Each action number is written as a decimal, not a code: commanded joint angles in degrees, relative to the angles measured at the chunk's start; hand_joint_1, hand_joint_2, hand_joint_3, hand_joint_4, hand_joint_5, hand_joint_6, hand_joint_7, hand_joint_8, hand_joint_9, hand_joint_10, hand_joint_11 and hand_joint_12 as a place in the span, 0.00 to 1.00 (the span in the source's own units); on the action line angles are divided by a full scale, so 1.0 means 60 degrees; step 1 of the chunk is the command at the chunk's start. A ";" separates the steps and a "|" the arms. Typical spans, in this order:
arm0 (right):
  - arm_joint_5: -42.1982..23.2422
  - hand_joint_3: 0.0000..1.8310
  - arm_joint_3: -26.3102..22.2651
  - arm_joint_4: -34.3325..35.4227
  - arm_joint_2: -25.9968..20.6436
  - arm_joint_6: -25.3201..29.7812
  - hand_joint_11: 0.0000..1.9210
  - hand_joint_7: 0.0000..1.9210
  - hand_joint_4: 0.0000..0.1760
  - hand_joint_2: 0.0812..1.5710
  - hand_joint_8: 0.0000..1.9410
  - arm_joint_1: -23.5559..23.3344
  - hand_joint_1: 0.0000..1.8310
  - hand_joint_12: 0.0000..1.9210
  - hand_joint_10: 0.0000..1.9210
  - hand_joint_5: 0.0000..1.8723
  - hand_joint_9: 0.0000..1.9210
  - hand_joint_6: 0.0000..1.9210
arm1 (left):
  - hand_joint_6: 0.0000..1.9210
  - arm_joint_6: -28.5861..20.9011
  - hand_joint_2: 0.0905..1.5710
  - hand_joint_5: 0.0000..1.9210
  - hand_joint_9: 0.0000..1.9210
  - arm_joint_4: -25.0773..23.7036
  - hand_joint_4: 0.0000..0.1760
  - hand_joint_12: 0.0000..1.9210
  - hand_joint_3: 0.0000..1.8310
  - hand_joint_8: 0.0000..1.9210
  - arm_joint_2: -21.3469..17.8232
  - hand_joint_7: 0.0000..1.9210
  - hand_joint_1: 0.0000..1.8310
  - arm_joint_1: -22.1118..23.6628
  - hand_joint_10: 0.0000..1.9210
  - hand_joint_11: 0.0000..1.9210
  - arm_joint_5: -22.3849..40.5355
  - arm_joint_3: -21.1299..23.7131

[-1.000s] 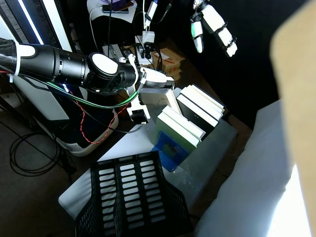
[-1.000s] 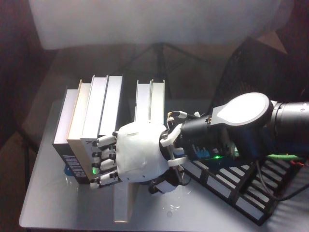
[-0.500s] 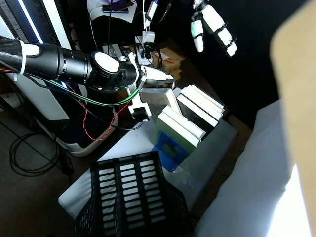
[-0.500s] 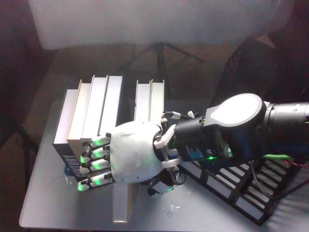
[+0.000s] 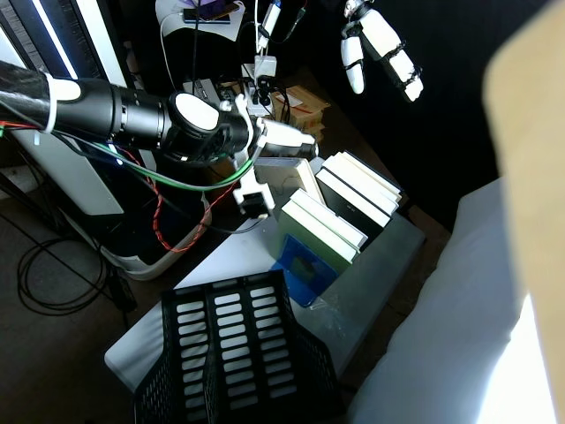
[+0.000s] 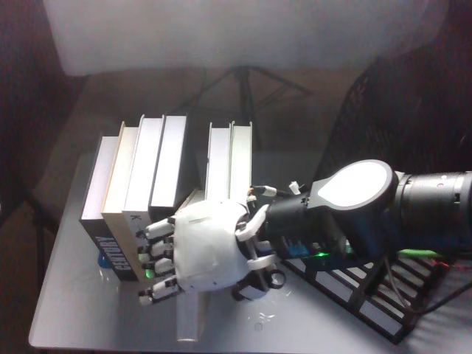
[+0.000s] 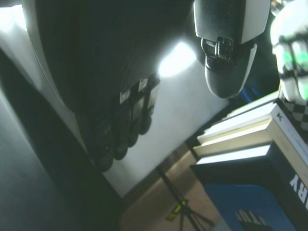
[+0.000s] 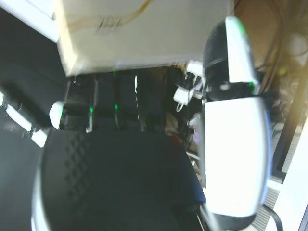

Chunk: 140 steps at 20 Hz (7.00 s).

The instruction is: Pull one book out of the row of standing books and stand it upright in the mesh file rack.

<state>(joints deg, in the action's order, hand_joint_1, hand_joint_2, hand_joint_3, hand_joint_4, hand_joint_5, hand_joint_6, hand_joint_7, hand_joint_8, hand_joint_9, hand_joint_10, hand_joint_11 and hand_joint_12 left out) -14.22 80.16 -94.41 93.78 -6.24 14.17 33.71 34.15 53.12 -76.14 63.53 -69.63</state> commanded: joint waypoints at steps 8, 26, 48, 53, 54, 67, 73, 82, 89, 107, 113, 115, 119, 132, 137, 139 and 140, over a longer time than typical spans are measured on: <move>0.0177 0.01 0.0297 -0.0274 0.0265 0.0222 0.00 0.31 0.46 0.68 0.01 0.0374 0.57 0.60 0.06 0.29 0.21 0.04 | 0.00 -0.0064 0.80 0.00 0.00 0.0203 0.14 0.00 0.00 0.00 0.0006 0.00 0.30 -0.0038 0.00 0.00 0.1084 -0.0120; 0.0333 0.00 0.0609 -0.1962 0.0515 0.1420 0.00 0.21 0.00 0.69 0.00 0.0605 0.72 0.00 0.11 0.31 0.03 0.05 | 0.00 -0.0124 0.84 0.02 0.00 0.0195 0.18 0.00 0.00 0.00 0.0008 0.00 0.26 -0.0038 0.00 0.00 0.1152 -0.0137; 0.0295 0.00 0.0759 -0.1716 0.0364 0.1557 0.00 0.21 0.00 0.69 0.00 0.0667 0.72 0.00 0.11 0.31 0.04 0.04 | 0.01 -0.0365 0.83 0.02 0.00 -0.0158 0.15 0.00 0.00 0.00 0.0117 0.00 0.22 0.0153 0.00 0.00 0.1013 -0.0494; 0.0271 0.00 0.0760 -0.1425 0.0362 0.1555 0.00 0.21 0.00 0.69 0.00 0.0667 0.72 0.00 0.11 0.31 0.04 0.04 | 0.00 -0.0363 0.83 0.02 0.00 -0.0637 0.24 0.00 0.00 0.00 0.0228 0.00 0.24 0.0754 0.00 0.00 0.0605 -0.0838; 0.0271 0.00 0.0760 -0.1325 0.0327 0.1554 0.00 0.21 0.00 0.69 0.00 0.0667 0.72 0.00 0.11 0.31 0.04 0.04 | 0.00 -0.0363 0.83 0.02 0.00 -0.0764 0.21 0.00 0.00 0.00 0.0236 0.00 0.25 0.0898 0.00 0.00 0.0522 -0.0905; 0.0206 0.00 0.0672 -0.0329 -0.0231 0.1251 0.00 0.21 0.00 0.69 0.00 0.0640 0.72 0.00 0.10 0.32 0.04 0.04 | 0.00 -0.0408 0.83 0.01 0.00 -0.1846 0.23 0.00 0.00 0.00 0.0355 0.00 0.25 0.2057 0.00 0.00 -0.0013 -0.1376; 0.0192 0.00 0.0485 0.0005 -0.0515 0.0964 0.00 0.21 0.00 0.69 0.00 0.0572 0.72 0.00 0.10 0.32 0.04 0.04 | 0.00 -0.0371 0.83 0.01 0.00 -0.2246 0.26 0.00 0.00 0.00 0.0368 0.00 0.24 0.2552 0.00 0.00 -0.0147 -0.1454; 0.0165 0.00 0.0379 0.1102 -0.0869 0.0103 0.17 0.52 0.00 0.72 0.54 0.0536 0.75 0.91 0.71 0.43 0.40 0.62 | 0.00 -0.0381 0.84 0.00 0.00 -0.2682 0.32 0.00 0.00 0.00 0.0534 0.00 0.22 0.3148 0.00 0.00 -0.0351 -0.1639; 0.0176 0.00 0.0376 0.1114 -0.0880 0.0053 0.16 0.52 0.00 0.73 0.54 0.0533 0.74 0.92 0.72 0.42 0.39 0.65 | 0.00 -0.0424 0.84 0.00 0.00 -0.2698 0.31 0.00 0.00 0.00 0.0585 0.00 0.22 0.3173 0.00 0.00 -0.0324 -0.1665; -0.0404 0.00 -0.0709 0.2731 -0.2393 -0.0550 0.26 0.53 0.00 0.70 0.51 0.0056 0.75 0.92 0.71 0.46 0.45 0.54 | 0.00 -0.0494 0.85 0.00 0.00 -0.2478 0.24 0.00 0.00 0.00 0.0592 0.00 0.17 0.3124 0.00 0.00 -0.0035 -0.1578; -0.0621 0.00 -0.1389 0.2936 -0.3267 -0.0581 0.21 0.47 0.00 0.75 0.60 -0.0384 0.74 0.99 0.82 0.40 0.37 0.62 | 0.00 -0.0496 0.86 0.00 0.00 -0.2419 0.22 0.00 0.00 0.00 0.0564 0.00 0.17 0.3129 0.00 0.00 0.0077 -0.1512; -0.0738 0.00 -0.1479 0.3088 -0.3428 -0.0580 0.20 0.47 0.00 0.75 0.61 -0.0525 0.74 0.99 0.83 0.41 0.36 0.62 | 0.00 -0.0502 0.85 0.00 0.00 -0.2399 0.18 0.00 0.00 0.00 0.0568 0.00 0.19 0.3131 0.00 0.00 0.0105 -0.1506; -0.0915 0.00 -0.1705 0.3190 -0.3753 -0.0580 0.24 0.46 0.00 0.75 0.62 -0.0795 0.74 0.98 0.80 0.40 0.37 0.64 | 0.00 -0.0503 0.86 0.00 0.00 -0.2396 0.23 0.00 0.00 0.00 0.0592 0.00 0.19 0.3140 0.00 0.00 0.0103 -0.1505; -0.0879 0.00 -0.1709 0.3279 -0.4330 -0.0460 0.29 0.44 0.00 0.76 0.65 -0.1646 0.74 1.00 0.83 0.39 0.37 0.63 | 0.00 -0.0535 0.85 0.00 0.00 -0.2396 0.30 0.00 0.00 0.00 0.0797 0.00 0.21 0.3262 0.00 0.00 0.0119 -0.1564; -0.0888 0.00 -0.1698 0.3390 -0.4641 -0.0390 0.26 0.42 0.00 0.77 0.65 -0.2140 0.73 0.97 0.82 0.39 0.36 0.70 | 0.00 -0.0559 0.85 0.00 0.00 -0.2427 0.22 0.00 0.00 0.00 0.0813 0.00 0.21 0.3356 0.00 0.00 0.0069 -0.1587; -0.0892 0.00 -0.1710 0.3265 -0.4701 -0.0261 0.28 0.41 0.00 0.76 0.67 -0.2333 0.73 0.95 0.80 0.39 0.37 0.68 | 0.00 -0.0558 0.85 0.00 0.00 -0.2478 0.22 0.00 0.00 0.00 0.0832 0.00 0.23 0.3437 0.00 0.00 0.0021 -0.1597; -0.0896 0.00 -0.1721 0.3060 -0.4761 -0.0098 0.21 0.39 0.00 0.78 0.70 -0.2489 0.73 0.99 0.84 0.39 0.33 0.70 | 0.00 -0.0554 0.85 0.00 0.00 -0.2485 0.22 0.00 0.00 0.00 0.0839 0.00 0.24 0.3454 0.00 0.00 0.0018 -0.1598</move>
<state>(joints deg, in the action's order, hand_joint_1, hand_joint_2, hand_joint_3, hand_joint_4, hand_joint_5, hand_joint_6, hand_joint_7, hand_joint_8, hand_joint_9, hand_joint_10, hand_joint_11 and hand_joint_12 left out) -19.88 69.60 -77.97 66.46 -5.91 -0.45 30.59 18.31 58.33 -55.81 57.14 -78.70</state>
